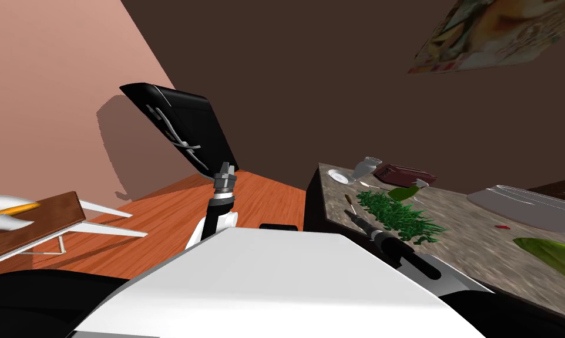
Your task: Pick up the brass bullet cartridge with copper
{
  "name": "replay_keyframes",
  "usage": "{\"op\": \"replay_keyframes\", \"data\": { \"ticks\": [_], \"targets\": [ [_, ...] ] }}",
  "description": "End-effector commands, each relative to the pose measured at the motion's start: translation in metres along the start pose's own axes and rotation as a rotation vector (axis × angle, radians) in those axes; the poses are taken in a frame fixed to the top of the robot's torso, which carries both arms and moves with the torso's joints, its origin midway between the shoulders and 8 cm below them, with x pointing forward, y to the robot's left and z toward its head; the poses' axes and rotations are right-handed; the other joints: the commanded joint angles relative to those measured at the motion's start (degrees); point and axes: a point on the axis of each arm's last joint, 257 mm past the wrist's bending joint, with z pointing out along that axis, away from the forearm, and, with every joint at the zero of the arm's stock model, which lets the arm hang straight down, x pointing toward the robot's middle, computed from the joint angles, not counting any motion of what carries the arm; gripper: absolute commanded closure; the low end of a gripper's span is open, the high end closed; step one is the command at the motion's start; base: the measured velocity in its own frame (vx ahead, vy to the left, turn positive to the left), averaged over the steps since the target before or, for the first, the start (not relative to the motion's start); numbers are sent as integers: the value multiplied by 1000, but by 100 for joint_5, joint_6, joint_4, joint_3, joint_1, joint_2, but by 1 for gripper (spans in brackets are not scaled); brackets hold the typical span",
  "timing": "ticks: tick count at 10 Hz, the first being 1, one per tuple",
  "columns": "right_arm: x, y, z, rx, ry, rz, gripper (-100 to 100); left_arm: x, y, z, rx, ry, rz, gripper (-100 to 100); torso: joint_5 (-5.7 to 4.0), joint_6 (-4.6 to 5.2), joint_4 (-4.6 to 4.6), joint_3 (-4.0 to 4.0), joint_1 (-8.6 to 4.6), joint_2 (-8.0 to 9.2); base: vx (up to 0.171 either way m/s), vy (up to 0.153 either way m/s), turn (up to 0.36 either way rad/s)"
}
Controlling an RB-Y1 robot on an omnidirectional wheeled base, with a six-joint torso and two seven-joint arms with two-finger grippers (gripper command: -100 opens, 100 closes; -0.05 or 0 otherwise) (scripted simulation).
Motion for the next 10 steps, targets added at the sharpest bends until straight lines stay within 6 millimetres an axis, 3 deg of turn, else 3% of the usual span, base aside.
{"op": "replay_keyframes", "data": {
  "ticks": [1,3,4,7,10],
  "targets": [
    [-2,-25,-3,63,26,-66,-100,0,0,0,0,0,0,0,0,0,0,0,0,0,102,18,105],
    [-5,-64,-10,158,63,-161,-100,0,0,0,0,0,0,0,1,-2,1,1,4,0,151,6,161],
    [-6,-63,-10,157,65,-167,-100,0,0,0,0,0,0,0,0,-1,-1,-4,0,-8,108,-8,38],
    [-18,-109,-23,272,110,-296,-100,0,0,0,0,0,0,0,-1,-1,2,5,2,8,105,3,112],
    [-30,-135,-32,343,137,-382,-100,0,0,0,0,0,0,0,-1,1,3,8,-1,13,96,-12,73]
  ]
}}
